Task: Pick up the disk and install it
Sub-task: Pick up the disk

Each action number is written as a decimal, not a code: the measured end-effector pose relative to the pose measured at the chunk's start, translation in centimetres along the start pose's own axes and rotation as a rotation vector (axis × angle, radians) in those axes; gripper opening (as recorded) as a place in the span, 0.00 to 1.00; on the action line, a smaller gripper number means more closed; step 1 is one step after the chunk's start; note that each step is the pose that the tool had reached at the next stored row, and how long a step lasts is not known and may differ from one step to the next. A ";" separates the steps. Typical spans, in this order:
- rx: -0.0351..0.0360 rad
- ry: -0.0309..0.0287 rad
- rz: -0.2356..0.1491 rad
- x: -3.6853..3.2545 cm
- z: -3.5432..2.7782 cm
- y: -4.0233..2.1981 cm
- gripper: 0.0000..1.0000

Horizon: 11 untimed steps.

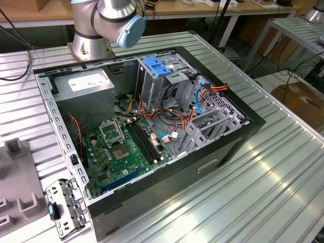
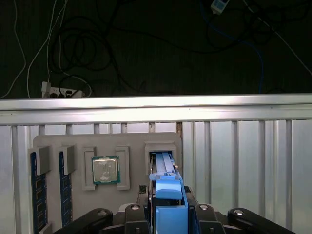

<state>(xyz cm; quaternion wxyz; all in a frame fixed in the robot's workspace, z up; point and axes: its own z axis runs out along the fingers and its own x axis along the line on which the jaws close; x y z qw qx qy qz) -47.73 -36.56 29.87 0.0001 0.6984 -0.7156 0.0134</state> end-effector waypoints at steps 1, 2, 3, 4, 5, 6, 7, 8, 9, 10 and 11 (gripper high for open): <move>0.0000 0.0000 0.000 0.00 0.00 0.00 0.37; 0.0000 0.0000 0.000 0.00 0.00 0.00 0.37; 0.0000 0.0000 0.000 0.00 0.00 0.00 0.37; 0.0000 0.0000 0.000 0.00 0.01 0.00 0.37; 0.0000 0.0000 0.000 0.00 0.01 0.00 0.37; 0.0000 0.0000 0.000 0.00 0.02 0.00 0.37; 0.0000 0.0000 0.000 0.00 0.02 0.00 0.37; 0.0000 0.0000 0.000 0.00 0.02 0.00 0.37; 0.0000 0.0000 0.000 0.00 0.02 0.00 0.37; 0.0000 0.0000 0.000 0.00 0.03 0.00 0.37; 0.0000 0.0000 0.000 0.00 0.03 0.00 0.37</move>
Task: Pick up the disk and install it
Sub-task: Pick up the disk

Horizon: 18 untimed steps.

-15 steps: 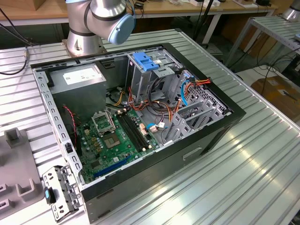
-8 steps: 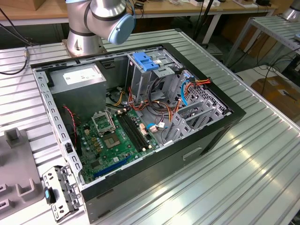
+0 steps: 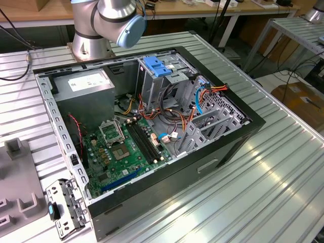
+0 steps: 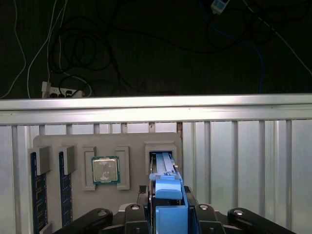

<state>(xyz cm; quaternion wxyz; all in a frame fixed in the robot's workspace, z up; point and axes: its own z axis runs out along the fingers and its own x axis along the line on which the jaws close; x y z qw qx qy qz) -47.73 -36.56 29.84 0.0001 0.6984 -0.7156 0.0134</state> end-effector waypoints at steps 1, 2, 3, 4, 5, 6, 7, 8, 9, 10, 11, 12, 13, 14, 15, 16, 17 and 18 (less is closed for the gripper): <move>0.0000 0.0000 0.000 0.00 0.00 0.00 0.37; 0.0000 0.0000 0.000 0.00 0.00 0.00 0.37; 0.0000 0.0000 0.000 0.00 0.00 0.00 0.37; 0.0000 0.0000 0.000 0.00 0.00 0.00 0.37; 0.0000 0.0000 0.000 0.00 0.01 0.00 0.37; 0.0000 0.0000 0.000 0.00 0.01 0.00 0.37; 0.0000 0.0000 0.000 0.00 0.01 0.00 0.37; 0.0000 0.0001 0.000 0.00 0.01 0.00 0.37; 0.0000 0.0000 0.000 0.00 0.01 0.00 0.37; 0.0000 0.0000 0.000 0.00 0.01 0.00 0.37; 0.0000 0.0000 0.000 0.00 0.01 0.00 0.37; 0.0000 0.0000 0.000 0.00 0.01 0.00 0.37; 0.0000 0.0000 0.000 0.00 0.01 0.00 0.37; 0.0000 0.0000 0.000 0.00 0.02 0.00 0.37; 0.0000 0.0000 0.000 0.00 0.02 0.00 0.37; 0.0000 0.0000 0.000 0.00 0.02 0.00 0.37; 0.0000 0.0000 0.000 0.00 0.02 0.00 0.37; 0.0000 0.0000 0.000 0.00 0.02 0.00 0.37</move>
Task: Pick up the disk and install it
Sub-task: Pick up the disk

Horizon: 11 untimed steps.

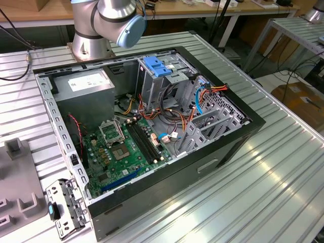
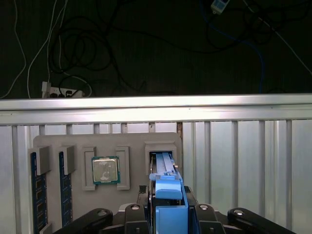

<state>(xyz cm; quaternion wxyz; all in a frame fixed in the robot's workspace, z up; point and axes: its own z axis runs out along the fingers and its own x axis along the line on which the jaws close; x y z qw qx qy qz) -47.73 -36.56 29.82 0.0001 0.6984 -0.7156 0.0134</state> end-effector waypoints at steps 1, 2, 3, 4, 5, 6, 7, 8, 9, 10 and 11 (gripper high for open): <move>0.0000 0.0000 0.000 0.00 0.00 0.00 0.37; 0.0000 0.0000 0.000 0.00 0.00 0.00 0.37; 0.0000 0.0000 0.000 0.00 0.00 0.00 0.37; 0.0000 0.0000 0.000 0.00 0.01 0.00 0.37; 0.0000 0.0000 0.000 0.00 0.01 0.00 0.37; -0.0001 0.0000 0.000 0.00 0.01 0.00 0.37; -0.0001 0.0000 0.000 0.00 0.01 0.00 0.37; 0.0000 0.0000 0.000 0.00 0.01 0.00 0.37; 0.0004 -0.0002 0.000 0.00 0.03 0.00 0.37; 0.0004 -0.0002 0.000 0.00 0.03 0.00 0.37; 0.0003 -0.0002 0.000 0.00 0.03 0.00 0.37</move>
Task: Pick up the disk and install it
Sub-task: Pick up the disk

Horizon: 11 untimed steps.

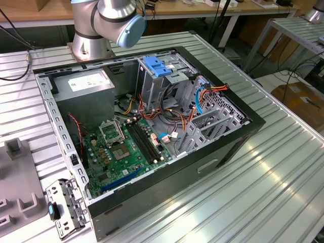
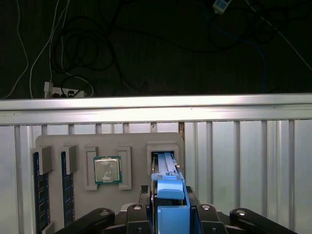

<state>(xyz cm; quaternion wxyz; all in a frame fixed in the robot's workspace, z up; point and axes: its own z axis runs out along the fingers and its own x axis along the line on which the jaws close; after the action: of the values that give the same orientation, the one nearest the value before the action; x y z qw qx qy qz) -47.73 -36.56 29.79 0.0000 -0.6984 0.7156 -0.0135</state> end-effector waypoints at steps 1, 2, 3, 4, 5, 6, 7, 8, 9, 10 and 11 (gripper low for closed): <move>-0.0001 0.0000 0.000 0.00 0.00 0.00 0.37; -0.0001 0.0000 0.000 0.00 0.00 0.00 0.37; -0.0002 0.0001 0.000 0.00 -0.01 0.00 0.37; -0.0002 0.0001 0.000 0.00 -0.01 0.00 0.37; -0.0003 0.0001 0.000 0.00 -0.01 0.00 0.37; -0.0003 0.0001 0.000 0.00 -0.01 0.00 0.37; -0.0003 0.0001 0.000 0.00 -0.01 0.00 0.37; -0.0003 0.0001 0.000 0.00 -0.01 0.00 0.37; -0.0004 0.0002 0.000 0.00 -0.01 0.00 0.37; -0.0004 0.0001 0.000 0.00 -0.01 0.00 0.37; -0.0004 0.0002 0.000 0.00 -0.01 0.00 0.37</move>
<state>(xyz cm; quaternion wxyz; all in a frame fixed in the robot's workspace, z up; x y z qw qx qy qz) -47.73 -36.56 29.80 -0.0001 -0.6984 0.7156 -0.0134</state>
